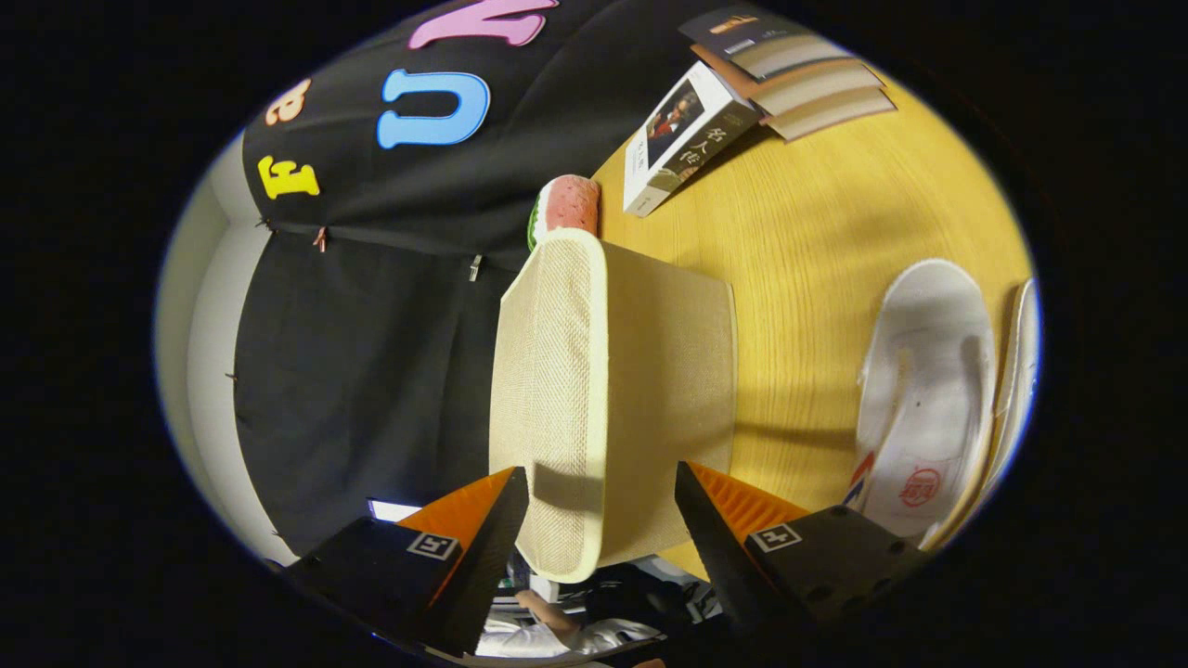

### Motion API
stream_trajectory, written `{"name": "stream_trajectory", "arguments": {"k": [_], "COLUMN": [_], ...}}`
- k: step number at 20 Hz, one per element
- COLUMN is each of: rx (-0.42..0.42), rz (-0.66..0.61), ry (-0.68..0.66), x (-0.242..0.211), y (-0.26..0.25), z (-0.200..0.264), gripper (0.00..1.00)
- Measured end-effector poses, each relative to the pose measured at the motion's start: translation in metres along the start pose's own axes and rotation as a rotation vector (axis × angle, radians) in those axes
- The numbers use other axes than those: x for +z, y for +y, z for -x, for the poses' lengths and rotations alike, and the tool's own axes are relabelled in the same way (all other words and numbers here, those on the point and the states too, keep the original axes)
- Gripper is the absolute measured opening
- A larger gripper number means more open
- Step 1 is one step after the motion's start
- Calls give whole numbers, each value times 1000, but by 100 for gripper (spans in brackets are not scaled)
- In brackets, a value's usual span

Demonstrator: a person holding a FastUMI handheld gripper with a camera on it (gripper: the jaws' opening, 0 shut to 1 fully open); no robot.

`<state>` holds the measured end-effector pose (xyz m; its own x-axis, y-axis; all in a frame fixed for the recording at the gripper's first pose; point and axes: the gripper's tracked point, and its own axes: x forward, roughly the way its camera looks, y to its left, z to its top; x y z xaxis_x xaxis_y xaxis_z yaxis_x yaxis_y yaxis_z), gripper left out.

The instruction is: Open the storage box then place both shoes into the box .Put the left shoe in first, then the right shoe, with the right side of both shoes facing outward in a uniform manner.

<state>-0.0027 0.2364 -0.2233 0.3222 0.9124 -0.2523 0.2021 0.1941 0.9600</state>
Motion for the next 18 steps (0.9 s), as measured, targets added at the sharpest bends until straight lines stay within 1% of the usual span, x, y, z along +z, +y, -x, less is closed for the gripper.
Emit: {"name": "stream_trajectory", "arguments": {"k": [3, 4, 6, 8, 10, 11, 13, 15, 18], "rx": [58, 62, 92, 105, 97, 106, 126, 139, 176], "rz": [-39, -51, -64, -45, -16, 3, 37, 76, 160], "ry": [37, 43, 65, 73, 24, 3, -22, -38, -52], "x": [-8, -9, -15, -19, -11, -9, -6, -5, -7], "y": [11, 13, 20, 22, 25, 31, 51, 76, 133], "z": [-10, -12, -14, -13, -5, -2, 2, 5, 3], "gripper": [95, 95, 70, 46, 16, 10, 5, 5, 7]}}
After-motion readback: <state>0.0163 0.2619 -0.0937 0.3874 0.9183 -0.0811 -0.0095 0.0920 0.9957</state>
